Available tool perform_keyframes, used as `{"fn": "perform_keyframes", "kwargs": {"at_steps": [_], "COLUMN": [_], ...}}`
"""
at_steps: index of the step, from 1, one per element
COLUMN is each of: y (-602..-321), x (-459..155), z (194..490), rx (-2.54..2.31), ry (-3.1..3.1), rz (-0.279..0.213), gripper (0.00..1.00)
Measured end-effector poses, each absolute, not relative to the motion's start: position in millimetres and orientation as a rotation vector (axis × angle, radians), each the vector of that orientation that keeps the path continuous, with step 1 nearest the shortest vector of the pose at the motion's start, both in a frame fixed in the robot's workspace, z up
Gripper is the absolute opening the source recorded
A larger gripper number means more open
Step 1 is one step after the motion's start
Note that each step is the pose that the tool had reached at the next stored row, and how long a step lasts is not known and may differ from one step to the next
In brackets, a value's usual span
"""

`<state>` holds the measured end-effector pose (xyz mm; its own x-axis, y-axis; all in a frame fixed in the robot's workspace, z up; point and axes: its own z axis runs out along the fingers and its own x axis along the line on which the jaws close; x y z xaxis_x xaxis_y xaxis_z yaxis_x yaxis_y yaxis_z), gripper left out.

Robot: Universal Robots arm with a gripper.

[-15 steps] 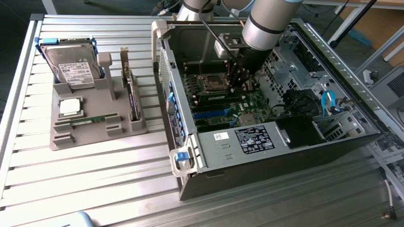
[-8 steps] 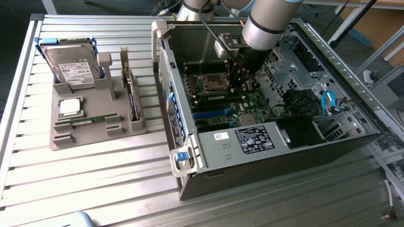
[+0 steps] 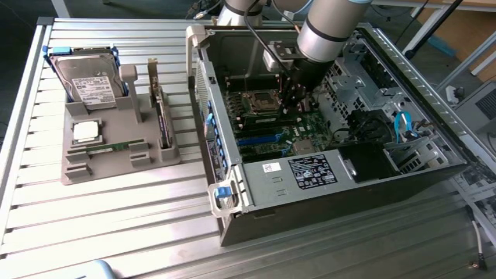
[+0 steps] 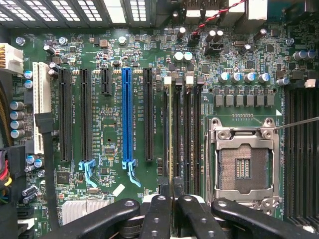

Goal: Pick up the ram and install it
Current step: 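Insert the ram into the slot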

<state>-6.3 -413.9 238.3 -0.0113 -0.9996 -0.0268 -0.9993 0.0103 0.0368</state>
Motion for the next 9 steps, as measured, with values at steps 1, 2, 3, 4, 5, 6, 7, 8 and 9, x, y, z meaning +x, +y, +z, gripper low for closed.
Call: {"fn": "perform_keyframes", "kwargs": {"at_steps": [1,2,3,4,5,6,7,8,9], "y": [-413.9,-413.9,-413.9,-413.9,-413.9,-413.9,-413.9,-413.9,-413.9], "x": [-6.3,-6.3,-6.3,-6.3,-6.3,-6.2,-6.2,-6.3,-6.3], "z": [238.1,237.6,236.6,236.4,236.2,236.0,235.9,235.7,235.5], "rx": [2.204,2.204,2.204,2.204,2.204,2.204,2.204,2.204,2.204], "ry": [-2.228,-2.228,-2.228,-2.228,-2.228,-2.228,-2.228,-2.228,-2.228], "rz": [-0.071,-0.070,-0.070,-0.070,-0.070,-0.070,-0.070,-0.070,-0.070], "gripper": [0.12,0.12,0.12,0.12,0.12,0.12,0.12,0.12,0.12]}}
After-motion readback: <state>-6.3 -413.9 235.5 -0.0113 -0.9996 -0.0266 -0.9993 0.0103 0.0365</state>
